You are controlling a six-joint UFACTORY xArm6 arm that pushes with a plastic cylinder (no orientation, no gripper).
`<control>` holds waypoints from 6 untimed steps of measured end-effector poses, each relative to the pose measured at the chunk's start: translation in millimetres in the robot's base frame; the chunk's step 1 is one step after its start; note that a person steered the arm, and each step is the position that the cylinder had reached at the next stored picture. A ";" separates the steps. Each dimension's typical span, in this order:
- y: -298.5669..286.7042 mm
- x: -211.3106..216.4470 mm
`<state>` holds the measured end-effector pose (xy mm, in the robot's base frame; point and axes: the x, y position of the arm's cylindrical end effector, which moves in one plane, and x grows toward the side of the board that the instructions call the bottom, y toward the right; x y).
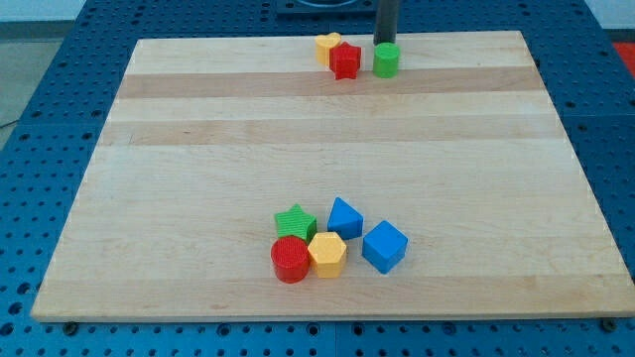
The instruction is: Place the arm in between the yellow heart and red star
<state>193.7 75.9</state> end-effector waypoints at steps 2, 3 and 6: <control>-14.4 24.2; -19.9 29.1; -37.8 1.6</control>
